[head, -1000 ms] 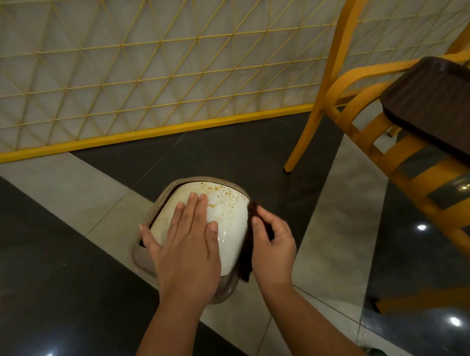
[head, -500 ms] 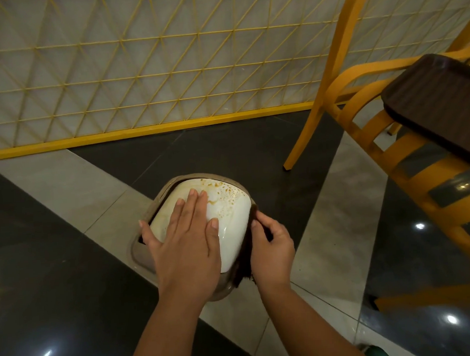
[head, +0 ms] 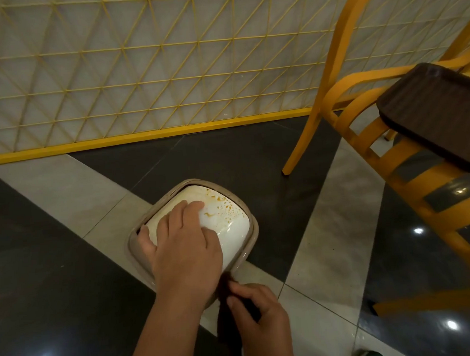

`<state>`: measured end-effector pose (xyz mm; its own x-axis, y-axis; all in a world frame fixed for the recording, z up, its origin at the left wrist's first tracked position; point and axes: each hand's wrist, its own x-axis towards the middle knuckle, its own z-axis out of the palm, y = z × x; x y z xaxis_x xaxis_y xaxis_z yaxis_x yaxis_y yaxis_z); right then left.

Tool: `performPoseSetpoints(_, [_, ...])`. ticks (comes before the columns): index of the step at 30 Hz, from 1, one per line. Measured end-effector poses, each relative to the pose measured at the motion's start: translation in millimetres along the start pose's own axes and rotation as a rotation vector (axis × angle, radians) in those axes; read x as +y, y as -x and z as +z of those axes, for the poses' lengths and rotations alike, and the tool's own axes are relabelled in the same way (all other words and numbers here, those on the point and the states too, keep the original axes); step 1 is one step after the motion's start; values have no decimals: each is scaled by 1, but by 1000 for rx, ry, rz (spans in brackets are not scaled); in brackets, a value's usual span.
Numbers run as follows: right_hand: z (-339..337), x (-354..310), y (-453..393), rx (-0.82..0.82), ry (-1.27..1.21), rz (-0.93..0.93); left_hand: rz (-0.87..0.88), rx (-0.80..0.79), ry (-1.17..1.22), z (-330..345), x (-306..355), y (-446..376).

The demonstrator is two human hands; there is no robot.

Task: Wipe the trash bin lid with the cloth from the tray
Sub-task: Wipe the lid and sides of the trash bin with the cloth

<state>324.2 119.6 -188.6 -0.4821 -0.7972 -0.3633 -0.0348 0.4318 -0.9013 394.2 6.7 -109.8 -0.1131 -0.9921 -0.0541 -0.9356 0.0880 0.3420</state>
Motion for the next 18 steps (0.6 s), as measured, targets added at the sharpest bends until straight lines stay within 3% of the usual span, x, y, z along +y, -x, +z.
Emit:
performPoseSetpoints(4, [-10,-6,-11,250,-152,-48,-54,29,-67,15,4,5])
performPoseSetpoints(9, [-1,-37,-30,194,-125,-201,-25,29,-103,18,0,6])
performPoseSetpoints(12, [-10,-42,-75,301,-181,-74,-17,13,-128,18,0,8])
performPoseSetpoints(18, [-3,-25,-48,216,-171,35,-24,21,-144,22,1,5])
